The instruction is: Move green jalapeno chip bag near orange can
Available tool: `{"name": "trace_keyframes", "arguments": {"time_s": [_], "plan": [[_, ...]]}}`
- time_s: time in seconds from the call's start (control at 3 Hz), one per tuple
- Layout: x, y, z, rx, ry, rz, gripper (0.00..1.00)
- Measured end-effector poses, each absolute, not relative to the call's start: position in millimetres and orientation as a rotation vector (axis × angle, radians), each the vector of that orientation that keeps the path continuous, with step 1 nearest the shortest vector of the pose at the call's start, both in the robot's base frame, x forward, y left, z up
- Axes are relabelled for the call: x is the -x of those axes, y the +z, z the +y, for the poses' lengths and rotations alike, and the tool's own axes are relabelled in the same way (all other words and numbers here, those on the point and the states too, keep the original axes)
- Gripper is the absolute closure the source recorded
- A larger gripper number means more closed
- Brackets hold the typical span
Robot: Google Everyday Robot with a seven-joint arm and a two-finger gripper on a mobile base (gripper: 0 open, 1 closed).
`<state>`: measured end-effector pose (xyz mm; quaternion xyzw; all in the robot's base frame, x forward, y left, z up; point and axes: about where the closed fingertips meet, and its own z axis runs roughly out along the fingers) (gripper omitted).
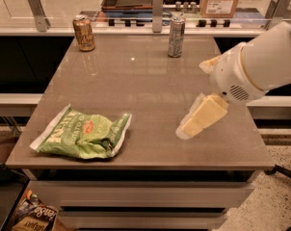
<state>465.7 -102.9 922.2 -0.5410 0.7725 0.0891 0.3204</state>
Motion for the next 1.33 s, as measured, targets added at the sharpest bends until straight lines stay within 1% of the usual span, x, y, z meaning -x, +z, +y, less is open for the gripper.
{"name": "trace_keyframes", "arguments": {"time_s": [0.33, 1.0, 1.33], "plan": [[-465.5, 907.4, -83.6, 1.407, 0.275, 2.018, 0.00], [-466.7, 903.5, -73.6, 1.427, 0.284, 2.007, 0.00], [-467.2, 888.1, -49.2, 1.459, 0.331, 1.978, 0.00]]}}
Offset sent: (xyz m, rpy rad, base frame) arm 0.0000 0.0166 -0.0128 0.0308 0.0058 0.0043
